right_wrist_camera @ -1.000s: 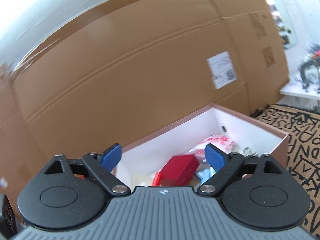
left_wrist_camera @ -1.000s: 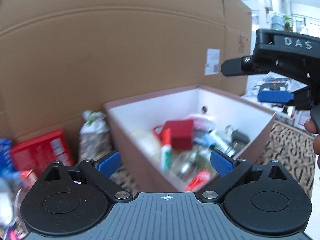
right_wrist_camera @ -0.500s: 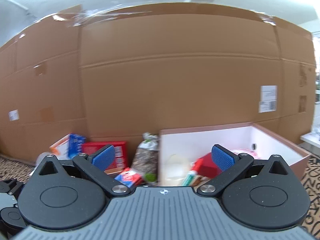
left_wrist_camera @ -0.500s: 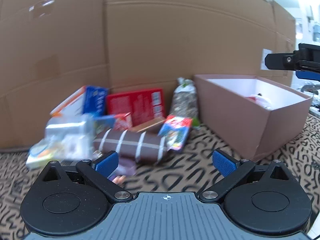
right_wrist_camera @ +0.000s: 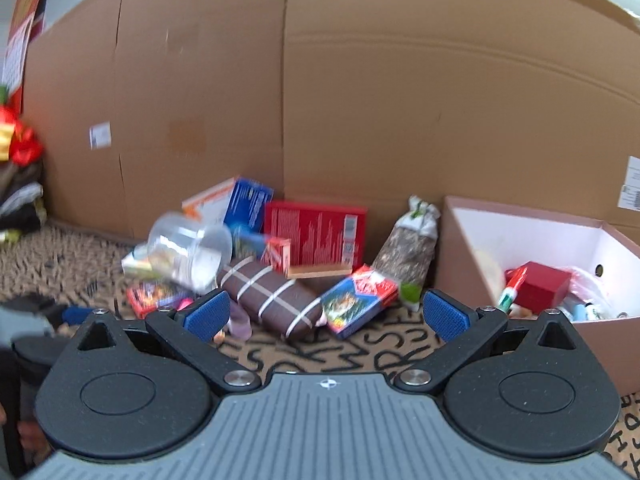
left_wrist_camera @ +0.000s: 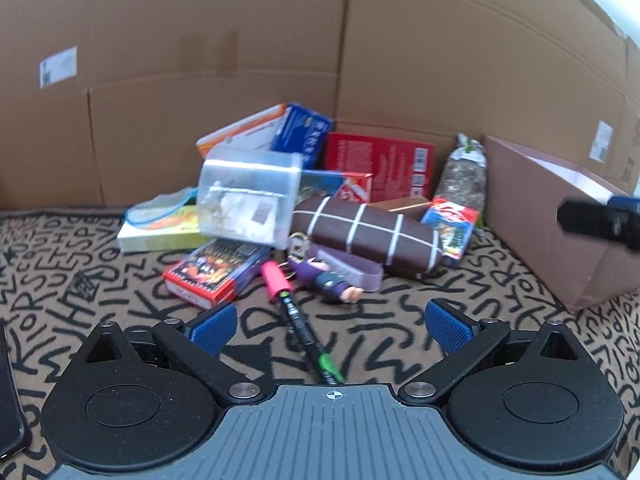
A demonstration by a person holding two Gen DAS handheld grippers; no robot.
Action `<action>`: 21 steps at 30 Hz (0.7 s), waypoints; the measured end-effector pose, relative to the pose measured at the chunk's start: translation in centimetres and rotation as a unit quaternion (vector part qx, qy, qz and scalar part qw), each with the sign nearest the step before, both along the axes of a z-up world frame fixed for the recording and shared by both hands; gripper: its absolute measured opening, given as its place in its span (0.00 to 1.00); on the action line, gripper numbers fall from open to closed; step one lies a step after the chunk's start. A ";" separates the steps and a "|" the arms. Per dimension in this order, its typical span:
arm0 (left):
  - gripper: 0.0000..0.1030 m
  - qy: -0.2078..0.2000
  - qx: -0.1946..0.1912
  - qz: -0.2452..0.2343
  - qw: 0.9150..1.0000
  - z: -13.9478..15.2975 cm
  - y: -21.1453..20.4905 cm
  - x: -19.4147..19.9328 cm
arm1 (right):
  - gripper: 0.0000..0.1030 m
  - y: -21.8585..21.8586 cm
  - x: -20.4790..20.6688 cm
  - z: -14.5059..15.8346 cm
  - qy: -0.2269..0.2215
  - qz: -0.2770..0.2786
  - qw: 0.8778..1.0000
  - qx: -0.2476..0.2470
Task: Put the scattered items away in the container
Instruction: 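Grasp the pink-capped marker with the left gripper while the right grasps the purple BOOM keychain strap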
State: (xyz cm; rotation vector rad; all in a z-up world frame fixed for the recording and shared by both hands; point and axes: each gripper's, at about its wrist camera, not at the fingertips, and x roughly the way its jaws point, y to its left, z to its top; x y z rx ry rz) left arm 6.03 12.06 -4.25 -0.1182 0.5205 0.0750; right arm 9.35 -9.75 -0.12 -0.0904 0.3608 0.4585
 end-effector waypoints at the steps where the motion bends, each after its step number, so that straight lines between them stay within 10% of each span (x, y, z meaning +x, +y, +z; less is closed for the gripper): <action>1: 1.00 0.001 -0.002 0.002 1.000 -0.1 0.2 0.1 | 0.99 0.4 0.2 -0.3 0.005 0.000 1.000 -0.006; 14: 0.80 0.048 -0.043 -0.016 0.998 -1.7 2.3 2.7 | 0.97 3.7 3.7 -3.0 0.066 0.035 0.997 -0.015; 21: 0.54 0.071 -0.063 -0.024 0.995 -2.6 3.1 4.0 | 0.55 5.6 6.2 -4.5 0.114 0.071 0.991 -0.013</action>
